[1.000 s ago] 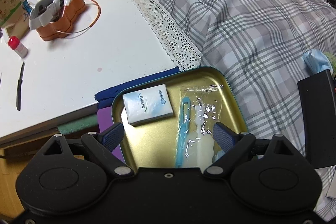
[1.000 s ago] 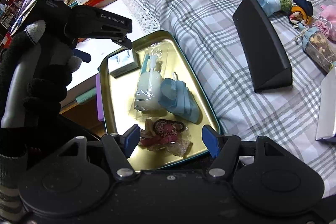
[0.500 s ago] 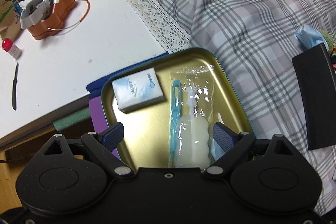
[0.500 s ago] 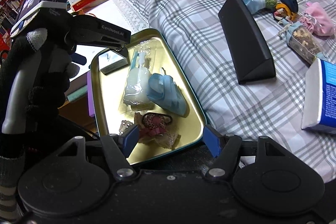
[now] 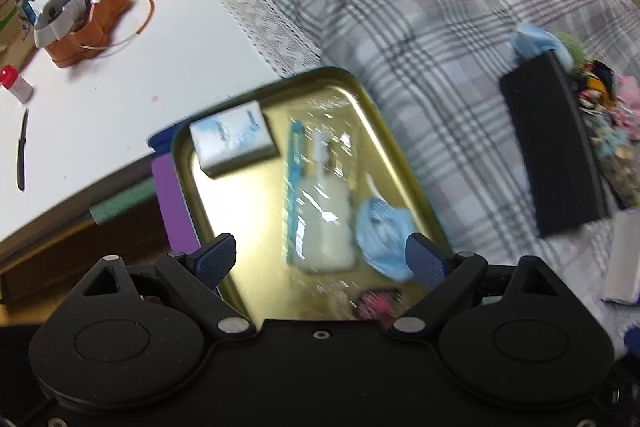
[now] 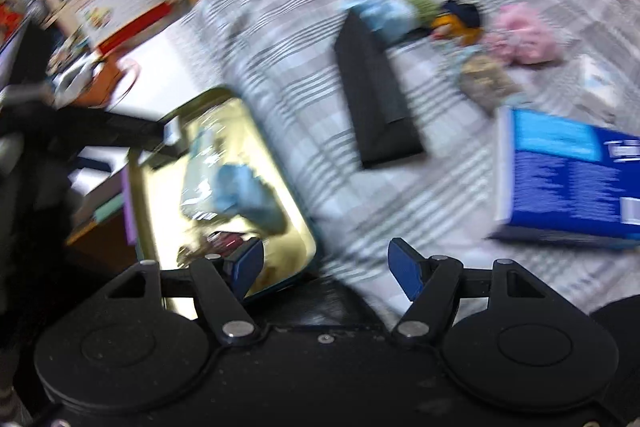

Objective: Organize soft objects
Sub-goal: 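Move the right tool toward the white tissue pack while the left tool approaches the pink pouch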

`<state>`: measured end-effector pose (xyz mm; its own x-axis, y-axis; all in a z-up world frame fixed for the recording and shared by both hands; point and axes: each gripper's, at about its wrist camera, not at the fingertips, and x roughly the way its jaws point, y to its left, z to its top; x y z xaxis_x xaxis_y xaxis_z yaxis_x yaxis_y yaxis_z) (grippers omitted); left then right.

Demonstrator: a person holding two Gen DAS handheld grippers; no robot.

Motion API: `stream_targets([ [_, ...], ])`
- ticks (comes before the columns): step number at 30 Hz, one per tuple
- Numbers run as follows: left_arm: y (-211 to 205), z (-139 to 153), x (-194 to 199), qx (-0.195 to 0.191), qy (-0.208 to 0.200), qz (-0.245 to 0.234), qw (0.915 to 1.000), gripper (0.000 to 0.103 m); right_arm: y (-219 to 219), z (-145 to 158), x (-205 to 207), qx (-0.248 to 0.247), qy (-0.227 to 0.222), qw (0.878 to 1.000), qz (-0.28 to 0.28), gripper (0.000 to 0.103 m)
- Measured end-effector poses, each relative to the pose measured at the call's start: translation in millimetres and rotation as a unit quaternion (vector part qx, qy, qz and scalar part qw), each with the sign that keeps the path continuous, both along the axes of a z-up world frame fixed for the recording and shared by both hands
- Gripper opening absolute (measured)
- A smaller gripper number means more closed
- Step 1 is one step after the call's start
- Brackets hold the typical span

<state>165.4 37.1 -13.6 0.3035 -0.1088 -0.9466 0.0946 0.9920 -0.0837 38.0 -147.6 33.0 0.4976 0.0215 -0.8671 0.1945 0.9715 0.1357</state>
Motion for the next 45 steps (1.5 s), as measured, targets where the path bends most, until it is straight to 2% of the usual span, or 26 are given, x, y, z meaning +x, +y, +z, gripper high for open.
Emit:
stream_targets([
  [3,-19.6,24.5,-14.3,-0.007,0.022,-0.021,0.9995,0.088,-30.7,10.9,-4.6,-0.009,-0.014,0.999,-0.041,0.07],
  [5,-37.3,48.8,-26.0,-0.008,0.022,-0.051,0.9984,0.088,-51.3,16.7,-6.8,-0.013,-0.023,0.997,-0.07,0.071],
  [9,-71.0,110.2,-59.9,0.003,-0.048,-0.124,0.9911,0.091,-91.2,22.0,-12.9,-0.025,-0.032,0.991,-0.129,0.071],
  [10,-77.1,123.3,-67.6,0.002,-0.057,-0.137,0.9889,0.095,-101.6,22.0,-13.8,-0.026,-0.032,0.989,-0.144,0.071],
  [12,-85.3,148.0,-81.8,-0.013,-0.071,-0.165,0.9836,0.096,-118.7,21.7,-17.7,-0.025,-0.032,0.984,-0.172,0.071],
  [18,-103.6,199.4,-123.9,-0.041,-0.107,-0.218,0.9691,0.097,-164.4,15.9,-25.3,-0.02,-0.028,0.97,-0.24,0.071],
  [21,-111.9,217.1,-143.2,-0.049,-0.145,-0.243,0.958,0.099,-188.1,13.7,-27.2,-0.021,-0.022,0.964,-0.265,0.071],
  [27,-131.7,234.2,-170.2,-0.055,-0.193,-0.298,0.9331,0.099,-223.2,7.1,-15.9,-0.031,-0.018,0.95,-0.31,0.071],
  [33,-156.8,234.0,-177.2,-0.055,-0.192,-0.335,0.921,0.099,-243.5,-6.8,-3.0,-0.018,-0.013,0.942,-0.335,0.071],
  [38,-179.2,233.6,-177.0,-0.044,-0.182,-0.352,0.9169,0.099,-251.6,-15.5,11.7,-0.014,-0.014,0.939,-0.344,0.071],
  [45,-199.2,230.0,-164.1,-0.05,-0.166,-0.352,0.9196,0.099,-265.7,-25.0,42.6,-0.016,-0.016,0.934,-0.356,0.071],
])
